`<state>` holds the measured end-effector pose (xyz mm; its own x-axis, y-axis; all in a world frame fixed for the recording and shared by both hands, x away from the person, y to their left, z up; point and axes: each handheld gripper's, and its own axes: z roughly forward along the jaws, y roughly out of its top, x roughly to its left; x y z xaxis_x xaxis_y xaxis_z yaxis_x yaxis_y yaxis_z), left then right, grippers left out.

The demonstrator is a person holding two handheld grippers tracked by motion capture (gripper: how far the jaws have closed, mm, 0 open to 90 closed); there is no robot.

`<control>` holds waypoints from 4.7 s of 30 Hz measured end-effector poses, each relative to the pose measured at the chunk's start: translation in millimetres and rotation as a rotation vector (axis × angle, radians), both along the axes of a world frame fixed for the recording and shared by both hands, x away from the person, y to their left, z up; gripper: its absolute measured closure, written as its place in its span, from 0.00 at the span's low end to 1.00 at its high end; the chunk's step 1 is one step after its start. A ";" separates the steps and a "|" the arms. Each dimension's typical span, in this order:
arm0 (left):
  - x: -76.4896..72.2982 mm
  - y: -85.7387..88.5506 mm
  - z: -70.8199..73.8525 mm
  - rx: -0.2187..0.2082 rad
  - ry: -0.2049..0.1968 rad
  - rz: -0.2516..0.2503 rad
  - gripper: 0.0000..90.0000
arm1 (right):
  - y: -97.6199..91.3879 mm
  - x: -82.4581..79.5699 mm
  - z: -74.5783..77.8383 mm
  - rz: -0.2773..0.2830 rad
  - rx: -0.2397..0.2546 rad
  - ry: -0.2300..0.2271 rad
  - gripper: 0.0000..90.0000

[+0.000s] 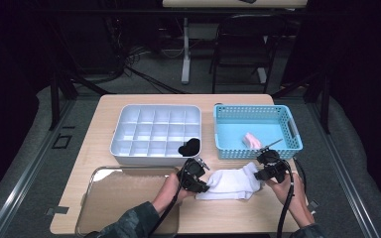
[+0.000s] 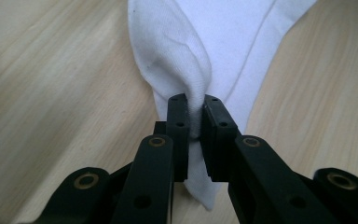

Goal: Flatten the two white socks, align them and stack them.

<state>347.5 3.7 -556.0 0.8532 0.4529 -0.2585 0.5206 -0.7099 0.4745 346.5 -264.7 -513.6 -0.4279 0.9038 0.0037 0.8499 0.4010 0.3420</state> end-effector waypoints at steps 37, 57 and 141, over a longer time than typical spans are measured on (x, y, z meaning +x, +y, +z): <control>0.0 0.5 2.0 0.014 0.021 -0.051 0.94 | 4.4 -6.0 6.4 0.018 0.025 -0.027 0.86; 1.7 27.8 10.5 0.093 0.047 -0.083 0.94 | -10.3 -1.0 7.6 0.013 0.254 -0.010 0.64; -7.1 -6.0 12.2 -0.074 -0.117 0.019 0.94 | -30.3 12.1 -16.2 -0.088 -0.027 0.042 0.92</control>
